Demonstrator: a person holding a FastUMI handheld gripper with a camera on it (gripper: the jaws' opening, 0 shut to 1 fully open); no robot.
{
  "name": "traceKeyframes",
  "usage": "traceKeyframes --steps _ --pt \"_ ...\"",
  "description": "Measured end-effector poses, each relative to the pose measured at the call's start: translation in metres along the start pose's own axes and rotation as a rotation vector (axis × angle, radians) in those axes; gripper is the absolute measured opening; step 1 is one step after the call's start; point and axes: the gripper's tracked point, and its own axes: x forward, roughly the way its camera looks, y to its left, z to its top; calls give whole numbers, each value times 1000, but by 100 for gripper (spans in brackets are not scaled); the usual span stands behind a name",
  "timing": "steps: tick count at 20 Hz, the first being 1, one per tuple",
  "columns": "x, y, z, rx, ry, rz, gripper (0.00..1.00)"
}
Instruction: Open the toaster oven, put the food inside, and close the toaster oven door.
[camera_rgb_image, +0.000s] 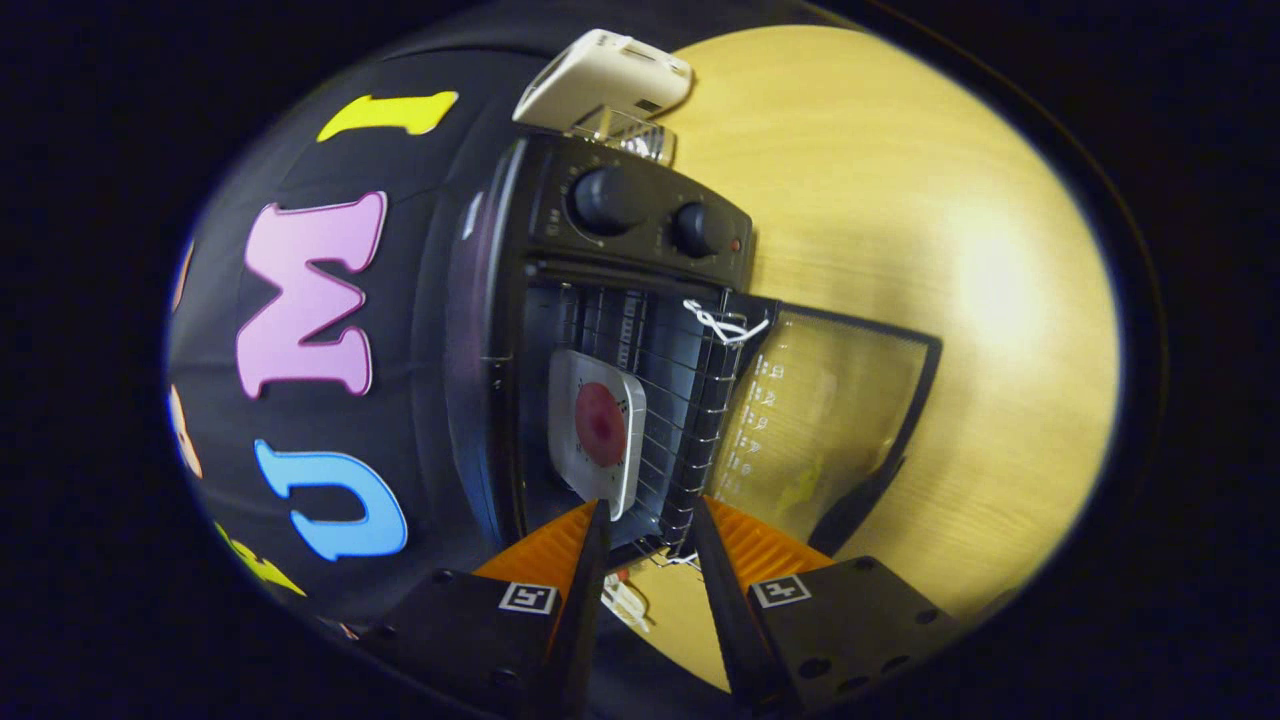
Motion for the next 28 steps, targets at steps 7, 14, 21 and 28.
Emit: traceKeyframes --steps 7,14,21,28 --pt "-49 -56 -6 -713 -61 -111 99" --pt "-29 -117 -24 -1269 -40 -257 100" --pt "16 -152 -52 -1239 57 -311 100" --pt "40 -143 -49 -1214 29 -331 100"
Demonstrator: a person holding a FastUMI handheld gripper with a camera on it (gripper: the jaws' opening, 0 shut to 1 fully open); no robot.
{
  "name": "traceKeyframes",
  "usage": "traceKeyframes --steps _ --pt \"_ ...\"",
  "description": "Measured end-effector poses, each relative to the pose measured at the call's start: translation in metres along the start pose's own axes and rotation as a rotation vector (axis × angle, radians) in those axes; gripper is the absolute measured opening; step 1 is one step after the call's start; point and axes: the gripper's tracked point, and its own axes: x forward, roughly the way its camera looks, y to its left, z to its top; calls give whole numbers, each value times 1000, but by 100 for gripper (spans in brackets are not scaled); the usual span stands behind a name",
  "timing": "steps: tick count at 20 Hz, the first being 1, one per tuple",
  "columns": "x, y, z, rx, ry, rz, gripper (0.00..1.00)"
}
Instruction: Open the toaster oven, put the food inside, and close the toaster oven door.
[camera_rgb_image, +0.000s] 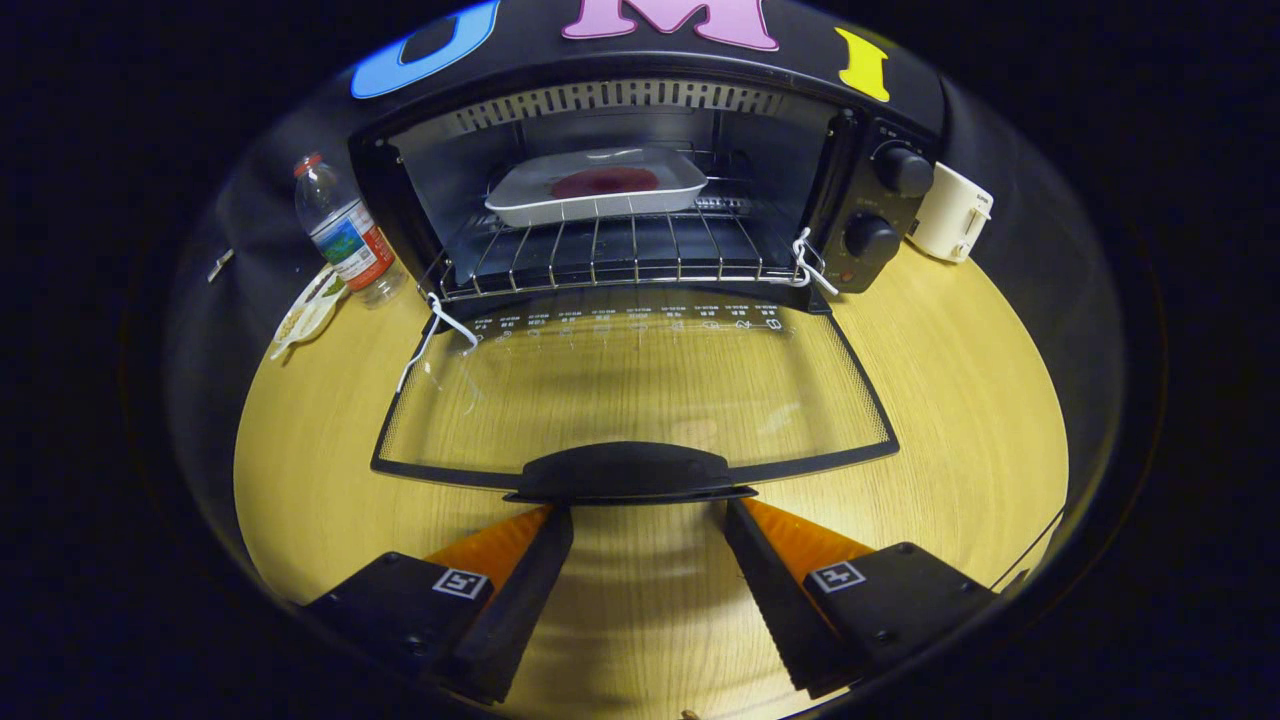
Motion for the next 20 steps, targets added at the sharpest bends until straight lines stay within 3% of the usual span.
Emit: traceKeyframes --steps 5,11,14,20 --pt "-21 0 12 8 -56 20 100" --pt "-80 6 72 75 -324 97 100" --pt "-112 7 81 33 -346 101 100" --pt "-126 -9 55 -14 -319 129 100"
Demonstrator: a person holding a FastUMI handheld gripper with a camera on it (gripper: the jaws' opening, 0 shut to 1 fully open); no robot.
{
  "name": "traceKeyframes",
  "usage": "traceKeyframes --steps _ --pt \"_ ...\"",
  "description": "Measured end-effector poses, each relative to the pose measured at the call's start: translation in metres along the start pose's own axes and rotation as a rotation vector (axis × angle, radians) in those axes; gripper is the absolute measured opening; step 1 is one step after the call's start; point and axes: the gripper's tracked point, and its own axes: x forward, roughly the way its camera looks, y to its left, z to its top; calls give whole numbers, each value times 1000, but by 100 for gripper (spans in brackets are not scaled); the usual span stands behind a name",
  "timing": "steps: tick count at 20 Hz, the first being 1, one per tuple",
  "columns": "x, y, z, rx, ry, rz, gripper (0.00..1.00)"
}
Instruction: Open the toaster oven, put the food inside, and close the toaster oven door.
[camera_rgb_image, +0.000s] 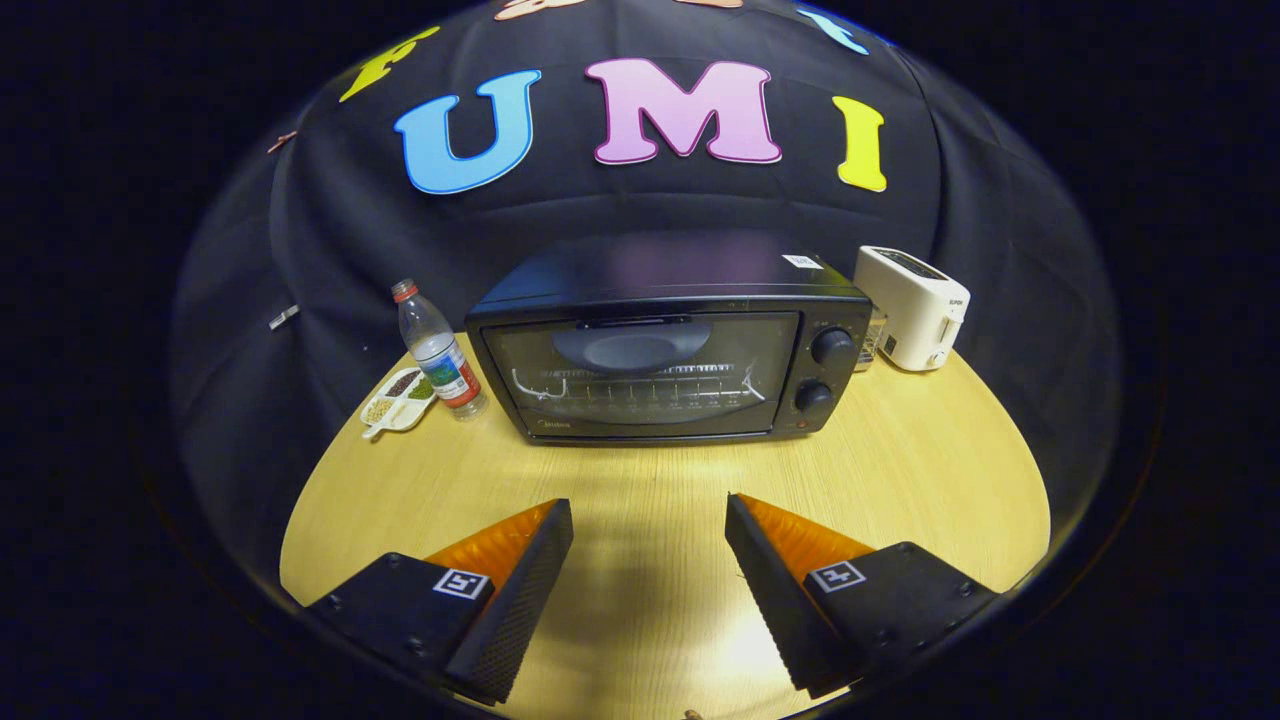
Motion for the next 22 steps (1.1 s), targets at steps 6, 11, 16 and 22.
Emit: traceKeyframes --steps 6,11,16,22 --pt "-65 -47 74 26 -167 -16 99" --pt "-150 -72 195 -85 -409 -61 100" --pt "-240 -66 310 -114 -619 -106 99" --pt "-322 -24 401 -67 -843 20 98"
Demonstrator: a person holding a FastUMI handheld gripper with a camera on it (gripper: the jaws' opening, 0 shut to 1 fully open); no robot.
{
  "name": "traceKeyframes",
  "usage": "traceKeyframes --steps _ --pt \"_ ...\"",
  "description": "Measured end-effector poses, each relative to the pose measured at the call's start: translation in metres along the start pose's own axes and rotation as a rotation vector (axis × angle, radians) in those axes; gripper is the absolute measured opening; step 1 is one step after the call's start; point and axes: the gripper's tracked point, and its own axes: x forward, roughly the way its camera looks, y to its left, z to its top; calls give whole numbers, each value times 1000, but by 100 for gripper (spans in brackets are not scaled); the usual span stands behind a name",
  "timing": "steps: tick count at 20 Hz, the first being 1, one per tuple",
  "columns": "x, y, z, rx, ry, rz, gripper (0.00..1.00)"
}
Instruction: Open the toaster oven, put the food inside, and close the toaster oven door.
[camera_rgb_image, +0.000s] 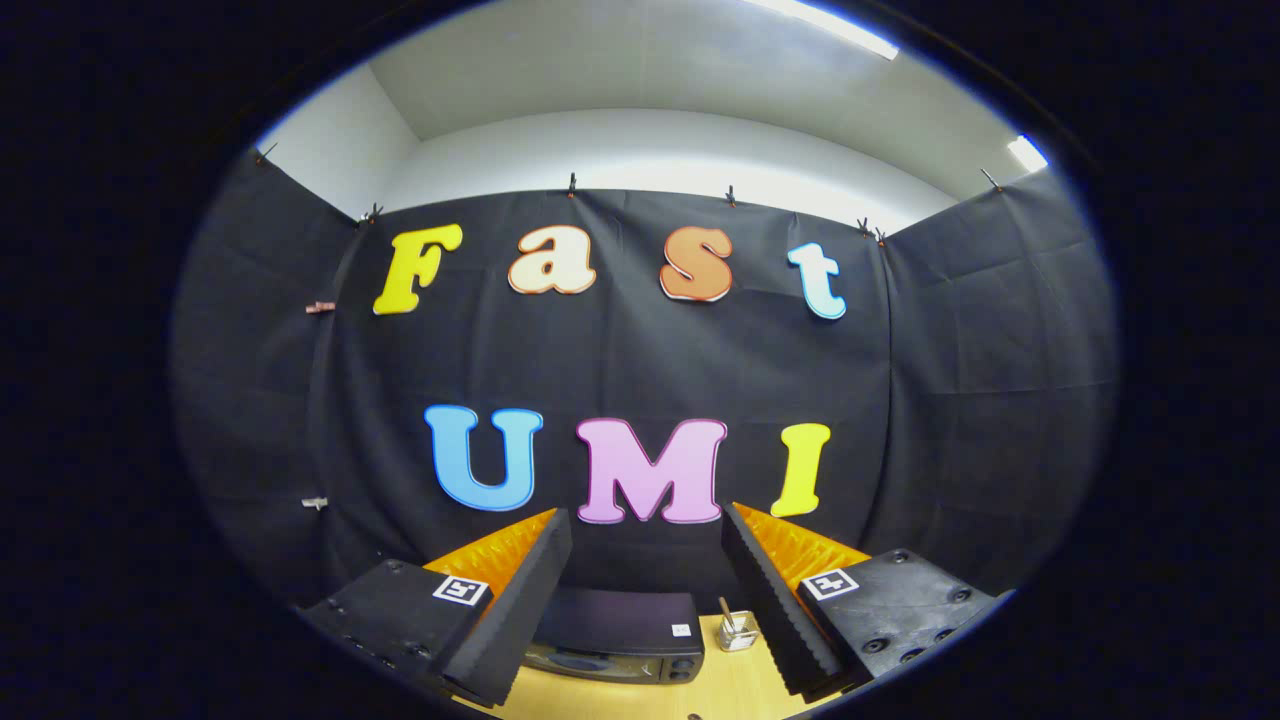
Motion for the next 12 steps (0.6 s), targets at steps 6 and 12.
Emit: traceKeyframes --steps 6,12 --pt "-20 -5 36 -6 -92 -50 97" --pt "-15 7 30 14 -83 -44 97"
